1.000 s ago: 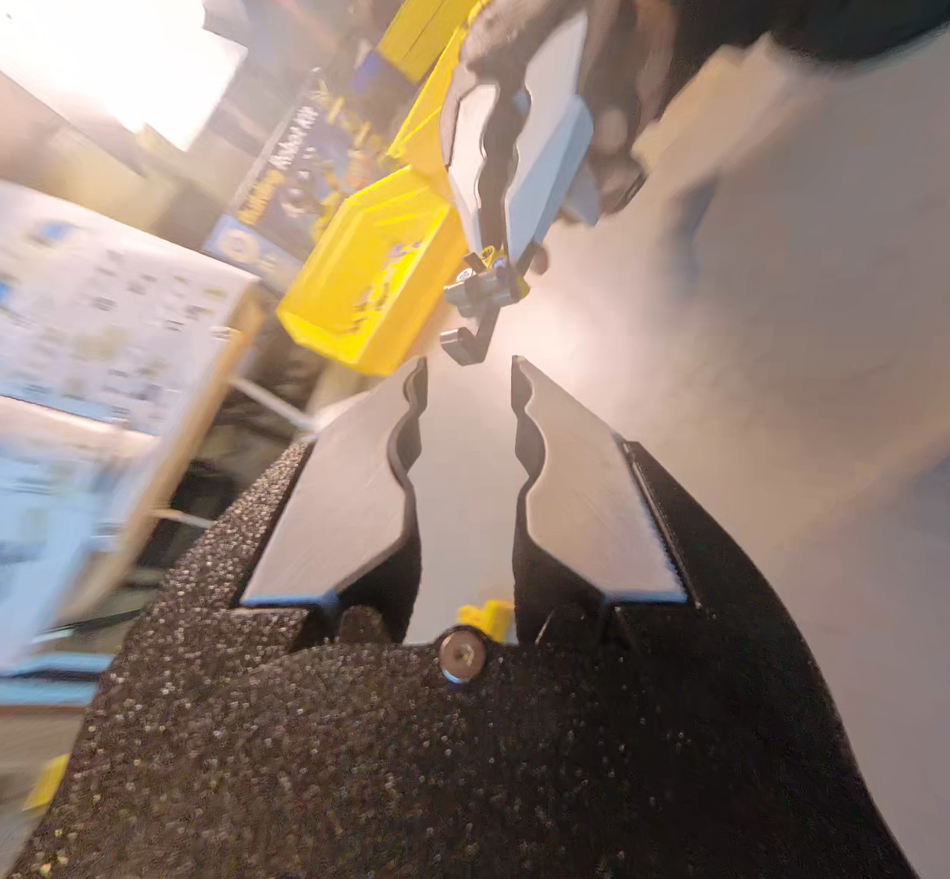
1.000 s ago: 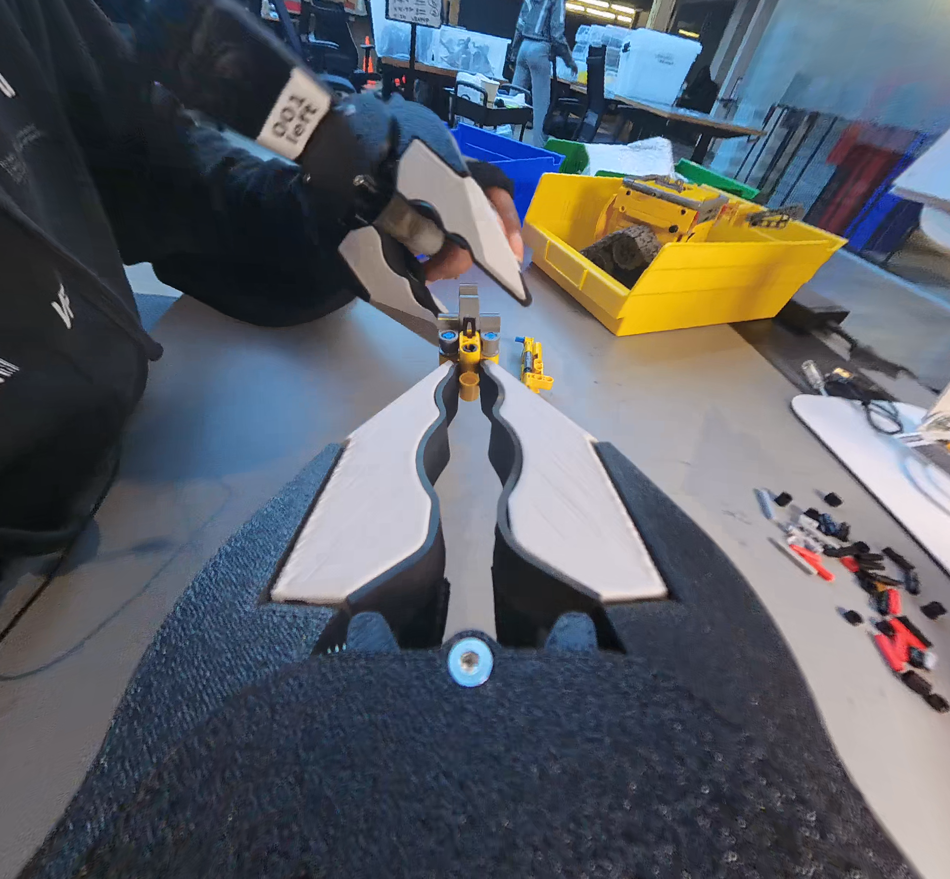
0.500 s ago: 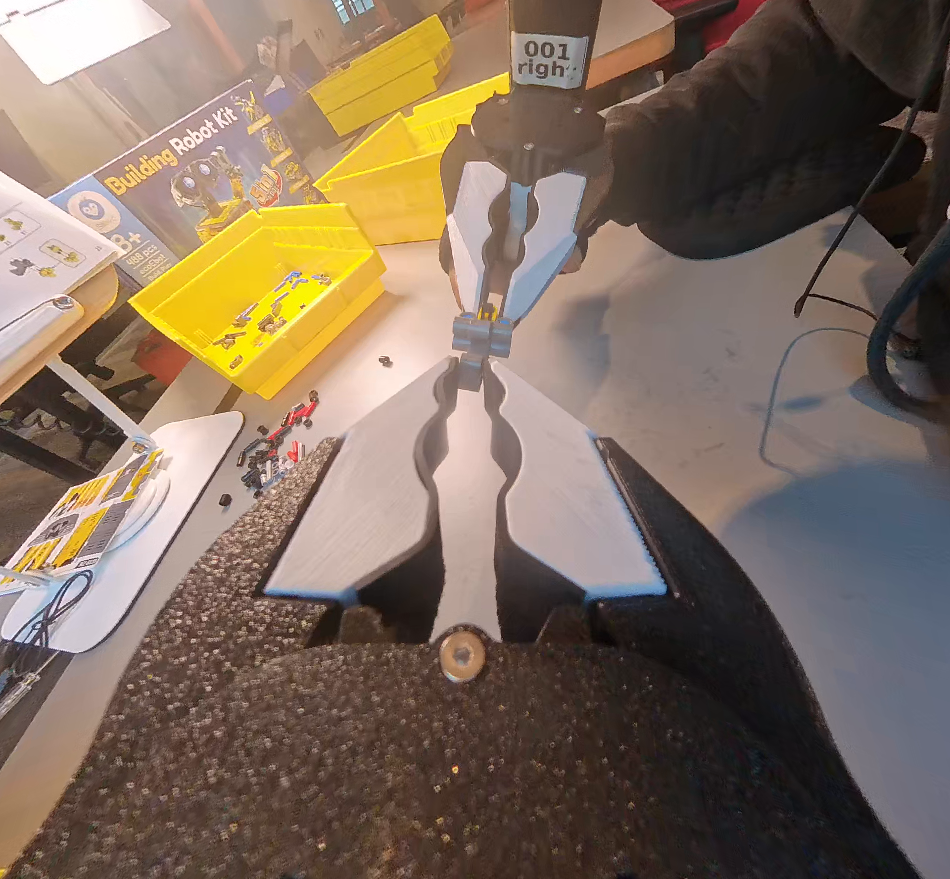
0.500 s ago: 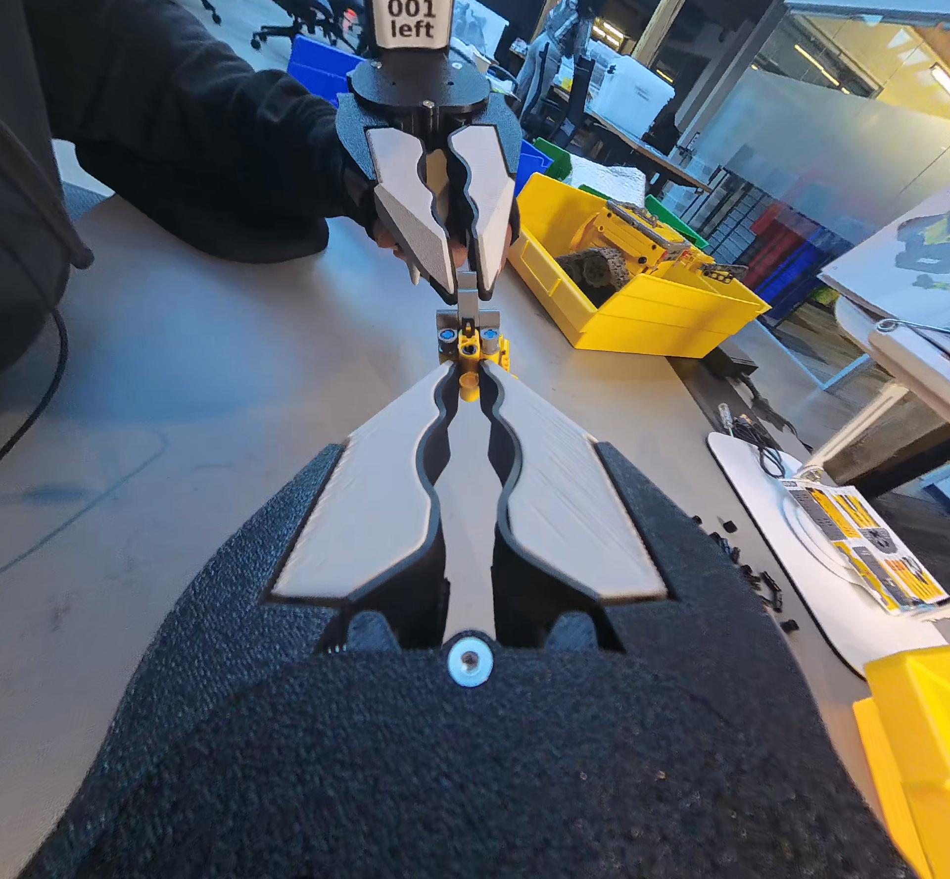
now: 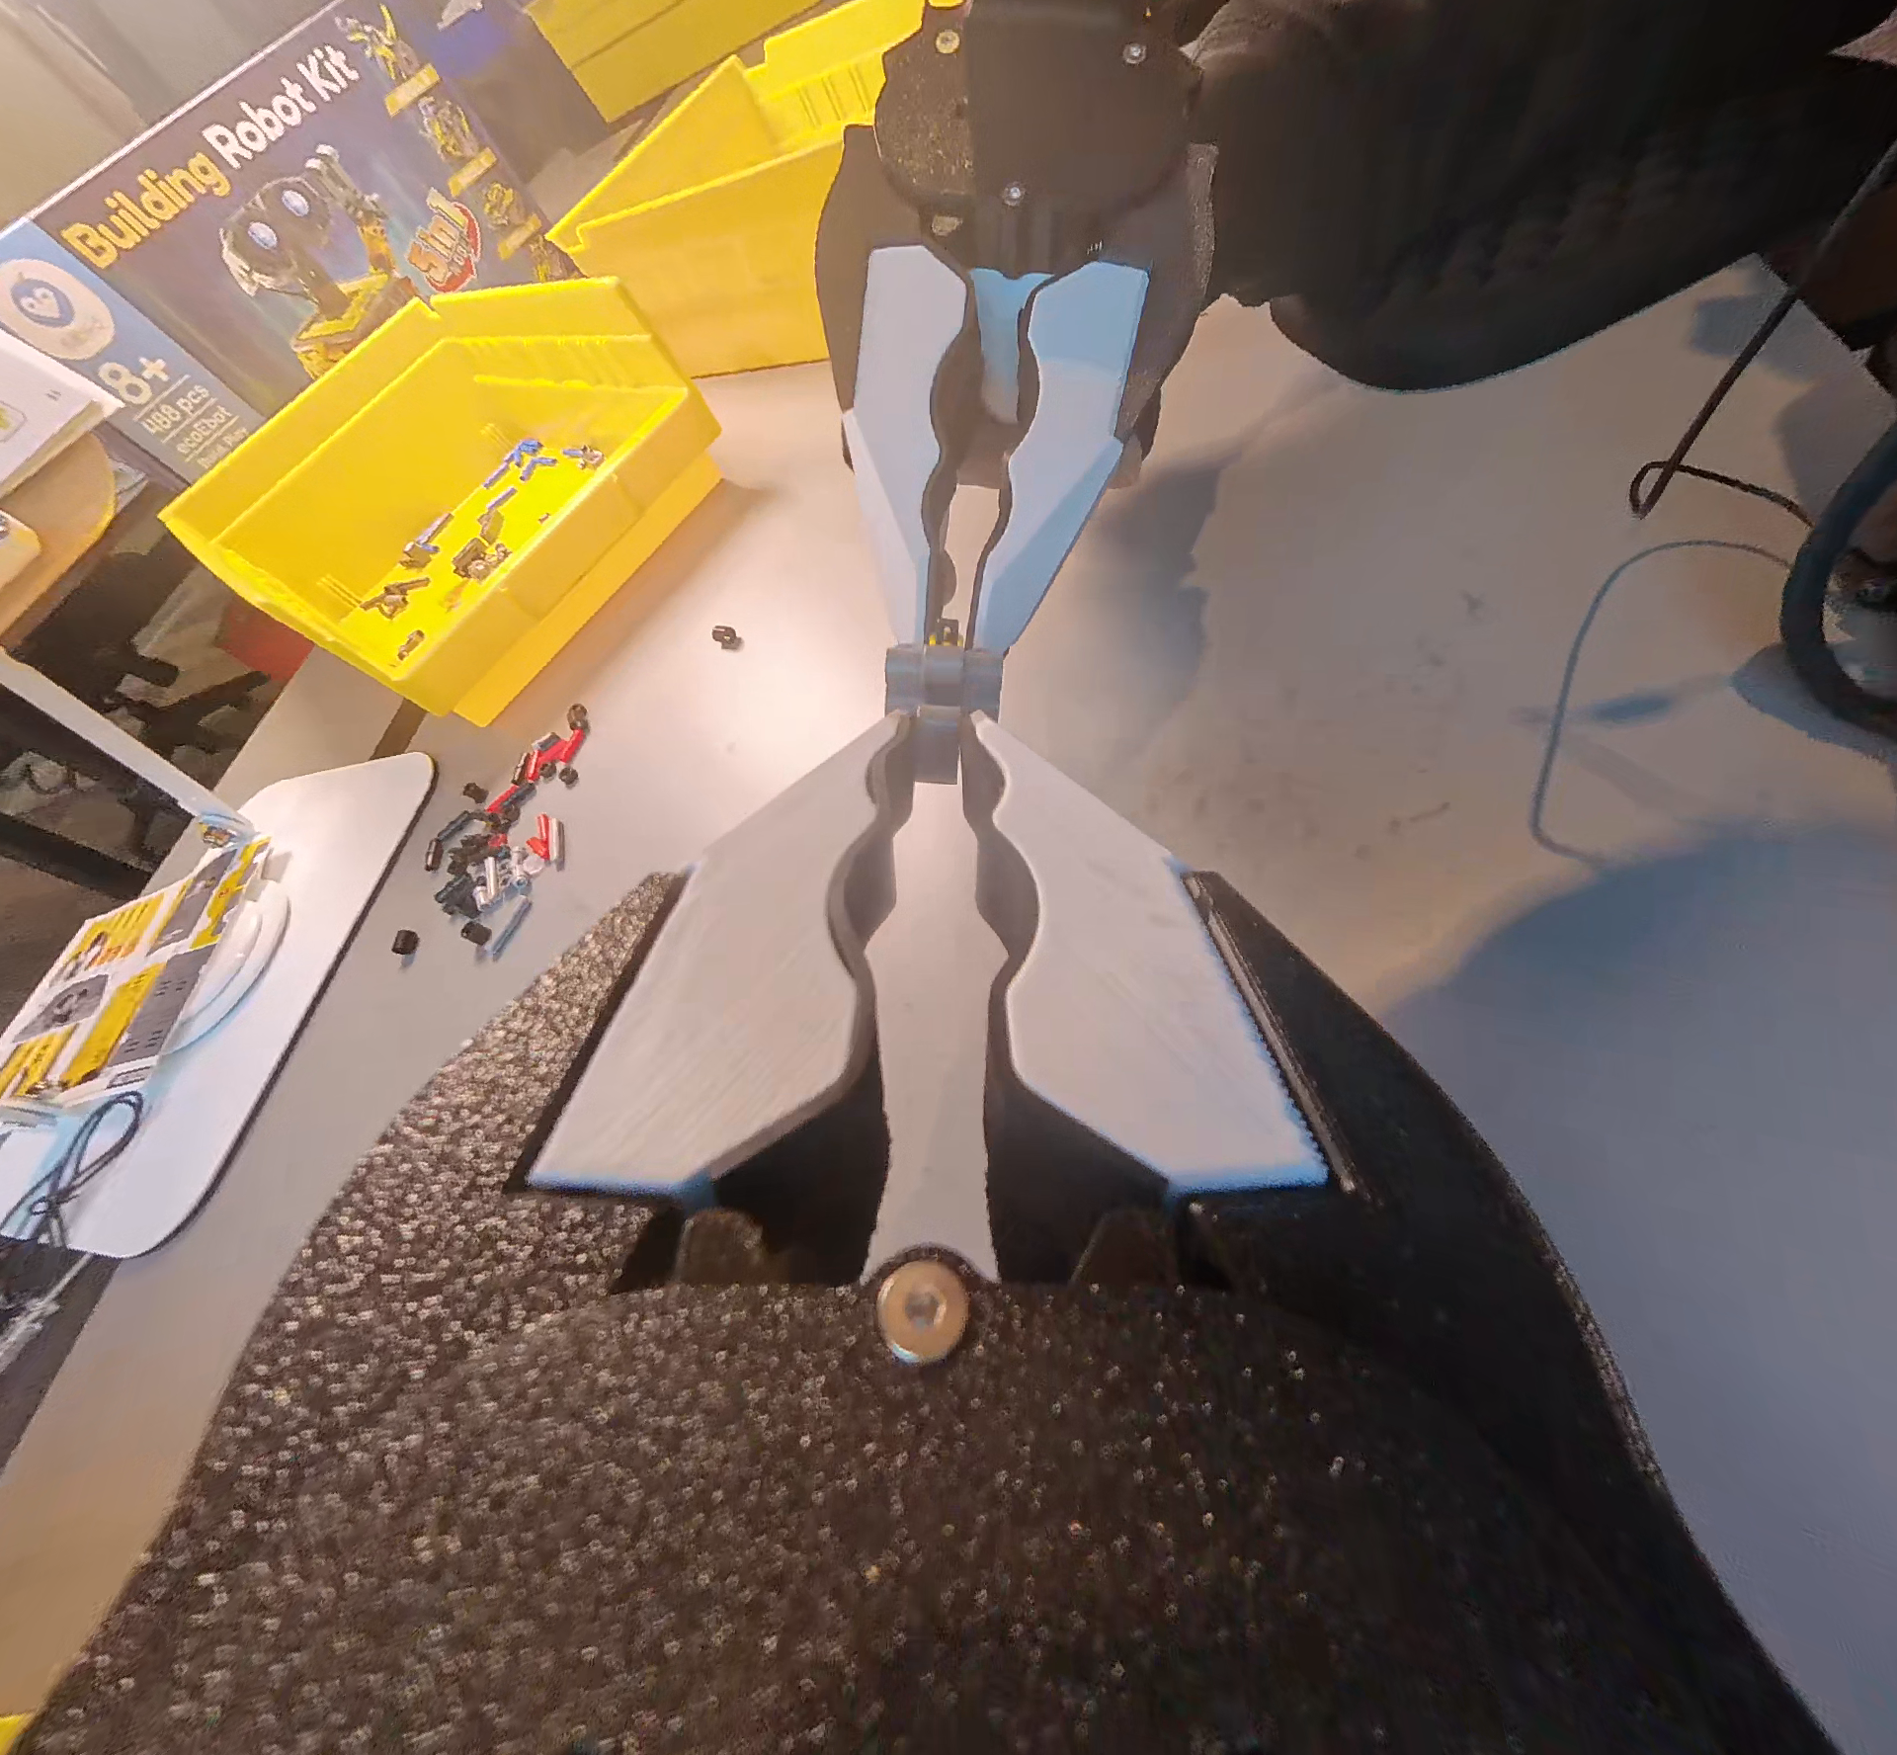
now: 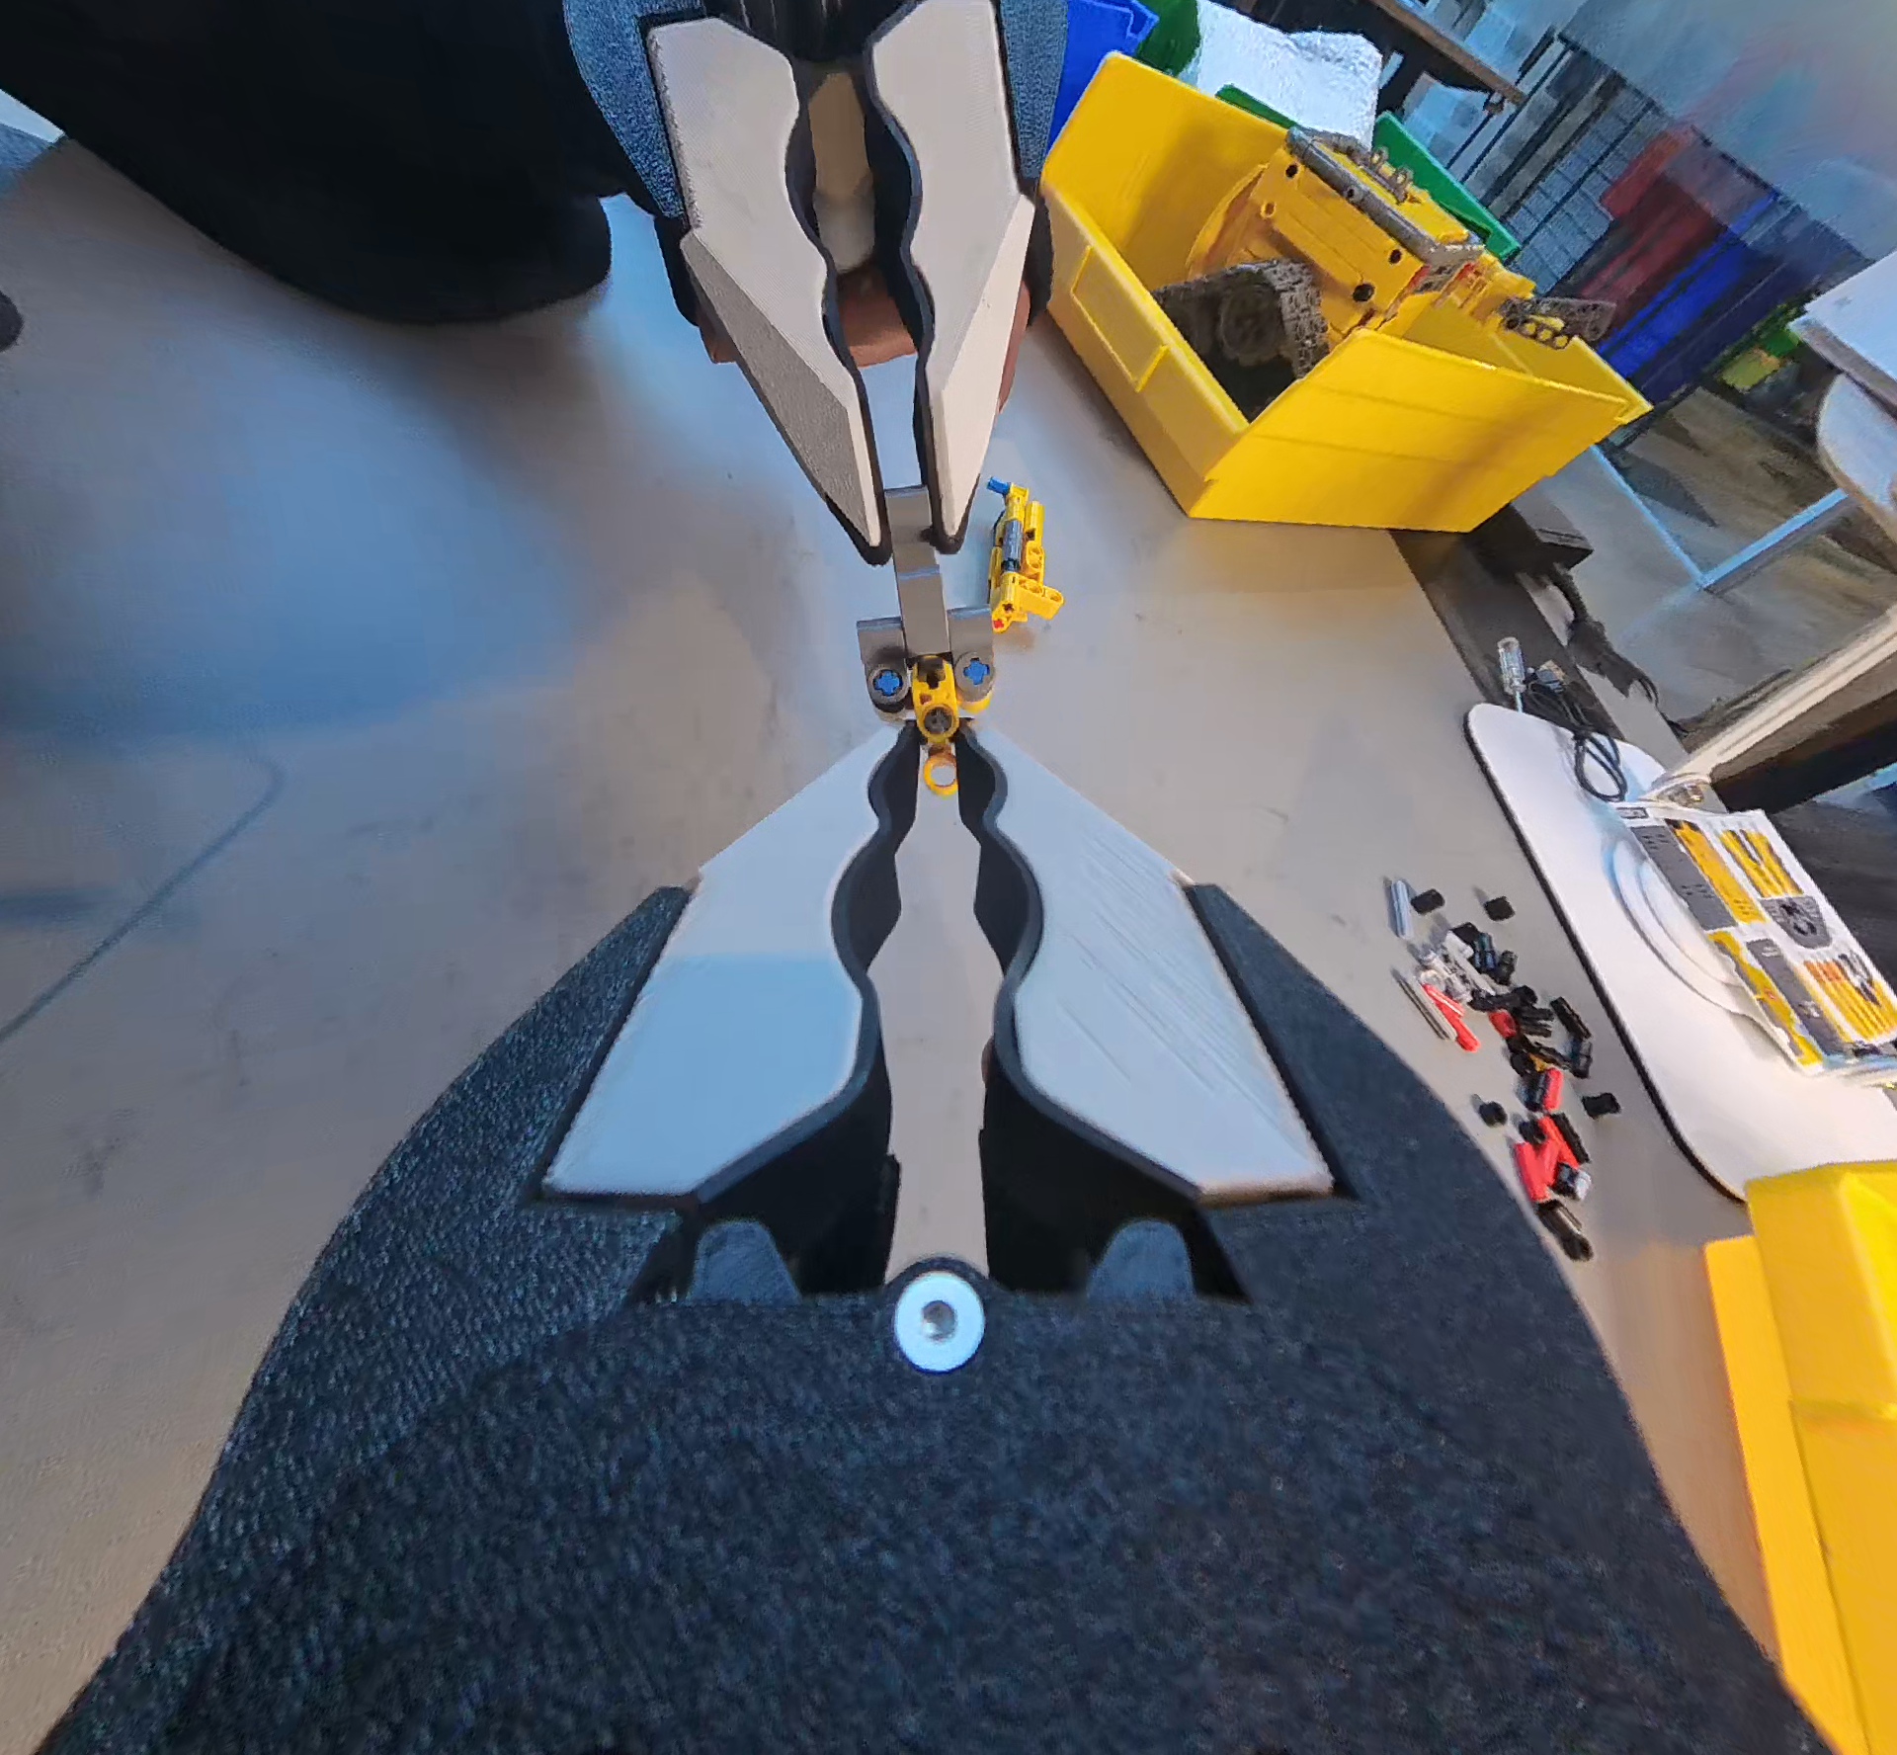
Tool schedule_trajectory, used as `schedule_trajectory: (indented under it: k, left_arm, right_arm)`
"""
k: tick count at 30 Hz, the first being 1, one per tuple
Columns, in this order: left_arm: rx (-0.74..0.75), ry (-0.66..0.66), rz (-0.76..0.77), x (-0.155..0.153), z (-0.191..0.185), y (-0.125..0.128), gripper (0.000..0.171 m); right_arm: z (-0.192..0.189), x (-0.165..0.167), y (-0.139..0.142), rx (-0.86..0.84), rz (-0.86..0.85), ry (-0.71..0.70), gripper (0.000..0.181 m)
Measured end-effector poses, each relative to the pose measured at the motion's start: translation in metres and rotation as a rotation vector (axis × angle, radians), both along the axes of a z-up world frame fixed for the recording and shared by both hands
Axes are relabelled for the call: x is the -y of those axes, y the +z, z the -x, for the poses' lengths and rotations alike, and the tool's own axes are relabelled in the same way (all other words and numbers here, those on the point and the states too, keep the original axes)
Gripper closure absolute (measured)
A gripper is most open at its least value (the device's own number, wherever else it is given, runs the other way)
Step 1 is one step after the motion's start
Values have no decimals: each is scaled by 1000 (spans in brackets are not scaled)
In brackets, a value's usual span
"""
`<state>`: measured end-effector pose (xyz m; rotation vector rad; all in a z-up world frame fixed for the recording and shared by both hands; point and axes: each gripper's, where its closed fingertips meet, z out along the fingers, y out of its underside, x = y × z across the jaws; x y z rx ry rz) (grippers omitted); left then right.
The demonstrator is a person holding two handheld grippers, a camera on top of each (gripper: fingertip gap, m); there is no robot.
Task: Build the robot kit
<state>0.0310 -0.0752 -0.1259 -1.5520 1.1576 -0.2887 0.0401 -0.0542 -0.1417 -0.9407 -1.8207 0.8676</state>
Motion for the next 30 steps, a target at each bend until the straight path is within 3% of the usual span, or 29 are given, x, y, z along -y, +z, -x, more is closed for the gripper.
schedule_trajectory:
  k: [15,24,30]
  left_arm:
    - [135,-15,126,-3,6,-1,164]
    - [14,7,322,-5,8,-48,164]
    - [-68,66,440,-6,12,-79,165]
  right_arm:
    - [-2,0,10,-30,156,22,175]
    - [-3,-2,-33,176,155,4,174]
    - [-8,-10,-61,308,57,-47,173]
